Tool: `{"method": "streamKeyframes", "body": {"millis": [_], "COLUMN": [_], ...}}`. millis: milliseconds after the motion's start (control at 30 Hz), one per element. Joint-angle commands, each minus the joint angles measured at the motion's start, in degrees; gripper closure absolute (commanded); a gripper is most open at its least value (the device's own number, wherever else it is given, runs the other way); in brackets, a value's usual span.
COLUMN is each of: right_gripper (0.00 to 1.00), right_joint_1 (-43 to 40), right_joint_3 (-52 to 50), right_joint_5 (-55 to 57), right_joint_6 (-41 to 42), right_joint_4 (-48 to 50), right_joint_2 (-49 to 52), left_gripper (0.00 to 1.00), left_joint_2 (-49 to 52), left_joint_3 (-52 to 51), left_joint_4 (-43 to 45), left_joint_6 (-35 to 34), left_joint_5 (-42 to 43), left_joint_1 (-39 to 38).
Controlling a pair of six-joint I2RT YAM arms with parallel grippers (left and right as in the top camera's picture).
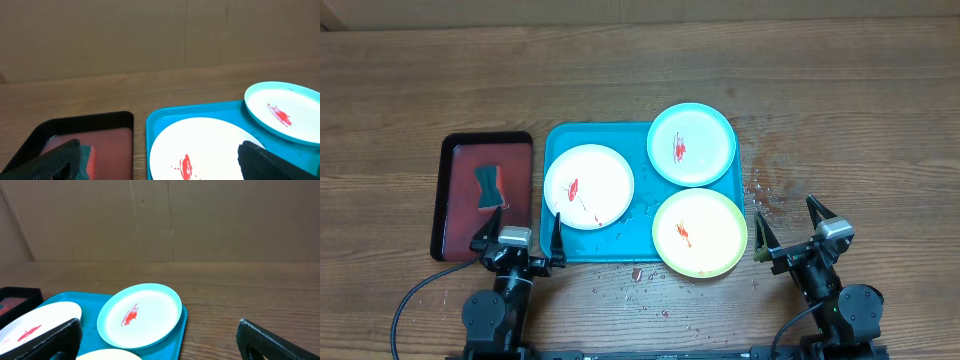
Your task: Clean dirty plates on tray and stack at the side
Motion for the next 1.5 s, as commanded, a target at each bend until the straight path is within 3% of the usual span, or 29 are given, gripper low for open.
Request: {"method": "streamKeyframes", "body": {"millis": [0,600,700,1133,1467], "right_gripper": [0.0,0.0,0.0,0.0,0.0], "right_joint_1": [0.28,0.28,0.28,0.28,0.28], "right_joint_3": [-0.61,-0.35,1.33,13.73,31.69], "right_joint_5": [0.57,-7.26,-8.39,-13.42,-11.54], "right_joint_6": [-0.24,2.32,7.43,6.82,5.33], "right_joint_4": [0.33,1.75,0.04,-8.79,-19.12], "right_joint_2": [-0.55,-0.55,-0.55,1.33,18.16], "left_gripper": [0.0,0.0,0.0,0.0,0.0], "left_joint_2": [-0.33,-0.33,0.5,14.47,34.53], "left_joint_3": [-0.17,2.82,9.01,34.73,59.32], "left_joint_4": [-0.09,-1.6,-5.7,-26.75,-46.77], "left_joint_6": [0.5,-0.46,-1.01,-0.35,2.29], "left_joint_5": [-0.2,3.78,3.74,3.78,5.25], "left_joint_1": [-0.28,-0.28,-0.28,-0.28,-0.28]}}
